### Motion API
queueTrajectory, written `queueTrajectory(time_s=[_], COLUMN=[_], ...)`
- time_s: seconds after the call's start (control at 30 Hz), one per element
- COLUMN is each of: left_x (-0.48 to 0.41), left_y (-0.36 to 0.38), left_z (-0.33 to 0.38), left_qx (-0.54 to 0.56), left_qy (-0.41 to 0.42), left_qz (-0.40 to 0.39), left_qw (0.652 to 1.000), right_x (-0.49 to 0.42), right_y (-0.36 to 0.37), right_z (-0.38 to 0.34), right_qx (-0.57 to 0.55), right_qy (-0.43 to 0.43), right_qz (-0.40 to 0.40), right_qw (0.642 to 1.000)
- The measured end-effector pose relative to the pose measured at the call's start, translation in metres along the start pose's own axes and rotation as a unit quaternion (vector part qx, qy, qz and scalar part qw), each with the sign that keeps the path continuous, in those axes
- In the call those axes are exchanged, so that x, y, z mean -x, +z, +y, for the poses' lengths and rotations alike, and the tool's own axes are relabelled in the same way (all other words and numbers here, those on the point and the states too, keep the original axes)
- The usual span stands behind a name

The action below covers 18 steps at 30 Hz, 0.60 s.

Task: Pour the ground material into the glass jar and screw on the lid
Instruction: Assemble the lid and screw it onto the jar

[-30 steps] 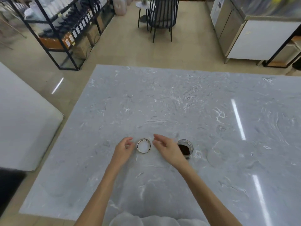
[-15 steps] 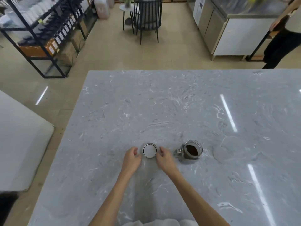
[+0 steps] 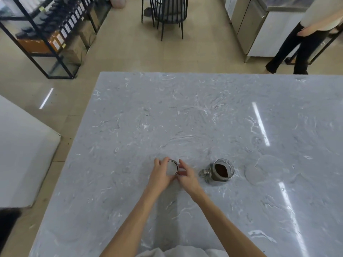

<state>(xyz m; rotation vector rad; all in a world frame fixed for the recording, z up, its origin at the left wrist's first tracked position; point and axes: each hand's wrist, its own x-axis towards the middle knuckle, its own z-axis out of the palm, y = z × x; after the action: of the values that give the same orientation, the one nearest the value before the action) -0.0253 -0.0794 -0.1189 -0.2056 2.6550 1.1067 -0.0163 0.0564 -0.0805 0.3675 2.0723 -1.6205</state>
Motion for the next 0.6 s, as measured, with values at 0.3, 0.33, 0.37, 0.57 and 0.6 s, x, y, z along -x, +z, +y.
queueTrajectory(time_s=[0.3,0.33,0.37,0.57,0.6], left_x=[0.04,0.047,0.052,0.069,0.072], left_y=[-0.043,-0.043,-0.042,-0.04,-0.038], left_z=[0.021,0.025,0.03,0.08,0.089], left_qx=[0.527,0.519,0.508,0.416,0.411], left_qy=[-0.164,-0.154,-0.145,-0.089,-0.079], left_qz=[-0.269,-0.292,-0.312,-0.331,-0.329], left_qw=[0.79,0.789,0.789,0.842,0.847], right_x=[0.04,0.047,0.053,0.083,0.089], right_y=[-0.044,-0.048,-0.052,-0.082,-0.087], right_z=[-0.011,-0.013,-0.016,-0.026,-0.024], right_qx=[0.095,0.097,0.1,0.153,0.145], right_qy=[-0.148,-0.157,-0.167,-0.224,-0.232], right_qz=[-0.16,-0.15,-0.132,-0.083,-0.075], right_qw=[0.971,0.971,0.972,0.959,0.959])
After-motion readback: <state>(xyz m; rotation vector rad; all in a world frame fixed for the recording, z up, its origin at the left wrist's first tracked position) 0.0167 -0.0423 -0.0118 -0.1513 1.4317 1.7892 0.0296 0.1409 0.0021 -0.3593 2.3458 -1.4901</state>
